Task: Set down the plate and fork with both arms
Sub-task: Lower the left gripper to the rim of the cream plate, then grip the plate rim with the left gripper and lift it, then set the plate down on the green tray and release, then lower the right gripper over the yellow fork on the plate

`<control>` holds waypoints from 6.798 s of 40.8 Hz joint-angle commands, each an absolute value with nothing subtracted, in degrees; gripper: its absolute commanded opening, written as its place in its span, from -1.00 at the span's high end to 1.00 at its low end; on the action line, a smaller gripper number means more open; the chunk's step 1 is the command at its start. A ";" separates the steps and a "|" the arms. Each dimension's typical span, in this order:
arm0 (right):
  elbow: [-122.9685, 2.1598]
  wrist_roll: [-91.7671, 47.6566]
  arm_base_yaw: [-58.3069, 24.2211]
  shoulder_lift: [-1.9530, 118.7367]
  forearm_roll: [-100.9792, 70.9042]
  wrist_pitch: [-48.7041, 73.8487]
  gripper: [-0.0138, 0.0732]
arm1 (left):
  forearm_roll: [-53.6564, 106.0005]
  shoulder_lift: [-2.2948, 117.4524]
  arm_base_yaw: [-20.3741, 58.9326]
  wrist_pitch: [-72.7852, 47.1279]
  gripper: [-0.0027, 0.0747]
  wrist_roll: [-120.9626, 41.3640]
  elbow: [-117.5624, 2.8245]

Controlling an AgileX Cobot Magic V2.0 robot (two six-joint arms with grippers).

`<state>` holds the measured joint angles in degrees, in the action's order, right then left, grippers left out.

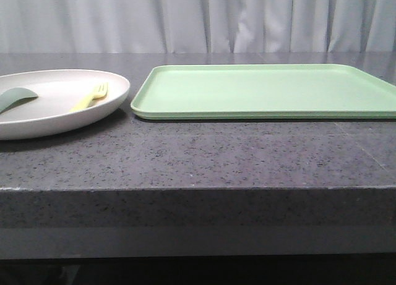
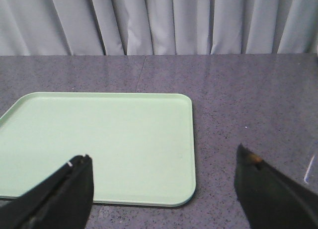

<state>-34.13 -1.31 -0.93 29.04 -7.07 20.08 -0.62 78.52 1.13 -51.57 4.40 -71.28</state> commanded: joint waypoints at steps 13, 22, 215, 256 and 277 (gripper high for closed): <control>-36.28 -1.58 -0.91 29.59 -7.03 16.29 -0.70 | -5.30 92.12 1.51 -56.40 -0.51 4.41 -79.93; -36.28 -1.58 -0.91 29.59 -7.03 16.29 -0.70 | -3.90 95.18 1.51 -57.91 -0.51 4.41 -79.93; -36.20 -1.58 -0.96 29.59 -7.03 17.54 -0.70 | 2.98 101.76 21.07 -70.64 0.98 3.71 -116.40; -37.54 -1.58 -0.96 33.46 -11.13 21.97 -0.70 | 0.60 21.29 14.21 -13.72 0.98 5.65 -29.39; -64.03 -1.30 -11.31 67.67 -11.97 36.95 -0.70 | 0.60 12.85 14.21 -14.75 0.98 5.65 -25.04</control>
<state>-57.86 -1.20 -9.09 62.49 -11.27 38.19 0.60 12.26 14.27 -18.96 5.05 -23.54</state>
